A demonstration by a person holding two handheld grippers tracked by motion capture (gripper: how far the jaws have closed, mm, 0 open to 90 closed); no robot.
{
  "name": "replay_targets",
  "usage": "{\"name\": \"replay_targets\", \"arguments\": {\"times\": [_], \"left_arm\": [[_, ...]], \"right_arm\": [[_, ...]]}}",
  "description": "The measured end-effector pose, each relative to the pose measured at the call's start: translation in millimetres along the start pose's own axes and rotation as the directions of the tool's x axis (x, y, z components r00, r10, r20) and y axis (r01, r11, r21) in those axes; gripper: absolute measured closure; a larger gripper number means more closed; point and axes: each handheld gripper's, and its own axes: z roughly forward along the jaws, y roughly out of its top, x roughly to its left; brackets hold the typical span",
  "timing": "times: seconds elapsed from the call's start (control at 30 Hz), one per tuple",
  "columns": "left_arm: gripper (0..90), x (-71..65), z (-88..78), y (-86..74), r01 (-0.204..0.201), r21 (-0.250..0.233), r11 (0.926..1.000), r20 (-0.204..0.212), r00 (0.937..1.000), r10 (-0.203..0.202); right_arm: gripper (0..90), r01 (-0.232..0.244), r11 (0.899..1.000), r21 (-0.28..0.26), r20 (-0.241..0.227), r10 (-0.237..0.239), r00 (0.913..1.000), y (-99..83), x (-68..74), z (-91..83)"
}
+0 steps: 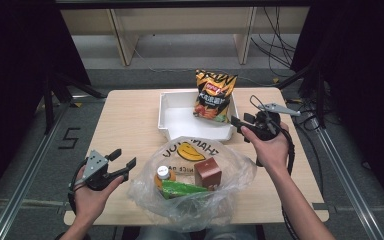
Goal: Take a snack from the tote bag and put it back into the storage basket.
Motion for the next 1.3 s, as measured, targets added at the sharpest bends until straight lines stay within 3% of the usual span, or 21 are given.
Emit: {"name": "replay_targets", "arguments": {"times": [0.03,0.07,0.13,0.37,0.4,1.1,1.17,1.2,1.3], "left_arm": [[35.5,0.2,0.3,0.1,0.0,-0.002,1.0,0.0,1.0,0.0],[35.5,0.5,0.7,0.2,0.0,-0.008,1.0,0.002,1.0,0.0],[35.4,0.3,-0.1,0.8,0.002,-0.005,1.0,-0.004,1.0,-0.002],[35.3,1.0,1.2,1.0,0.007,-0.003,1.0,-0.002,1.0,-0.007],[35.3,0.8,1.7,1.1,0.011,-0.007,0.9999,-0.003,0.9999,-0.011],[35.3,-4.0,11.6,5.2,0.001,0.0,1.0,0.007,1.0,-0.001],[35.3,-4.6,12.0,5.4,0.0,0.0,1.0,0.01,0.9999,0.0],[35.3,-4.8,11.9,5.7,-0.002,-0.001,1.0,0.011,0.9999,0.002],[35.3,-5.2,12.4,6.7,-0.002,-0.016,0.9999,0.018,0.9998,0.003]], "right_arm": [[46.4,0.048,0.999,-0.018,0.007,-0.048,0.9988,-1.0,-3.8,0.9],[46.3,0.017,1.0,-0.005,0.007,-0.017,0.9998,-2.0,-1.7,-0.5],[46.0,0.044,0.999,-0.011,-0.005,-0.044,0.999,-3.8,-3.9,0.3],[45.4,0.065,0.998,0.006,-0.005,-0.065,0.9979,-6.4,0.5,-4.7],[45.4,0.038,0.999,0.002,-0.001,-0.038,0.9993,-7.8,3.3,-4.2],[45.2,0.071,0.997,-0.023,-0.056,-0.072,0.9958,-11.8,17.0,-15.8],[45.2,0.102,0.995,-0.016,-0.036,-0.102,0.9941,-12.4,19.1,-18.0],[45.2,0.066,0.998,-0.021,-0.06,-0.067,0.9959,-13.3,22.3,-19.7],[45.2,0.102,0.994,-0.03,-0.062,-0.103,0.9927,-13.6,25.1,-22.9]]}}
